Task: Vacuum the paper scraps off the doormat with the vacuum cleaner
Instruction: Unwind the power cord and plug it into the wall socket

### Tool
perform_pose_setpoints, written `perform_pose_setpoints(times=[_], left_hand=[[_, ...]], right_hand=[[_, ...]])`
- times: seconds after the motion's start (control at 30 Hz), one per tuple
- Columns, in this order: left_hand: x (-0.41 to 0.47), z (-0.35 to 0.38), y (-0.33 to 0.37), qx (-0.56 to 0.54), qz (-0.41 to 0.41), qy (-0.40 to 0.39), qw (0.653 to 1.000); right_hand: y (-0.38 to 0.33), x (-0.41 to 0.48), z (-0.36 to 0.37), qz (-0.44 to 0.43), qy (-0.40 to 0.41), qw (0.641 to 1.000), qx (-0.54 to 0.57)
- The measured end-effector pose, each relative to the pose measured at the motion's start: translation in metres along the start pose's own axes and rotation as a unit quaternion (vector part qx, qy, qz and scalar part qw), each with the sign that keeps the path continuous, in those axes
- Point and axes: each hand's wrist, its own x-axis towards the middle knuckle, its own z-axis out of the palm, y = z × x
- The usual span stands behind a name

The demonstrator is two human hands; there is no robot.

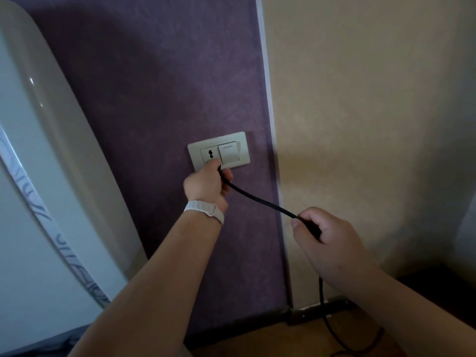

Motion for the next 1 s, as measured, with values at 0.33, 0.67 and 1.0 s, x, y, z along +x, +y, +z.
perform_pose_setpoints(times=[0.33, 0.67, 1.0], left_hand=[[0.004, 0.0, -0.003, 0.007, 0.013, -0.013, 1.0], [-0.066, -0.041, -0.059, 0.228, 0.162, -0.089, 0.956], [-0.104, -0.068, -0.124, 0.453, 0.184, -0.438, 0.754]], right_hand=[[0.011, 0.015, 0.009, 0.029, 0.001, 1.0, 0.006], [0.021, 0.0, 0.012, 0.034, -0.068, 0.995, -0.062], [0.053, -0.067, -0.047, 0.039, -0.122, 0.946, -0.297]])
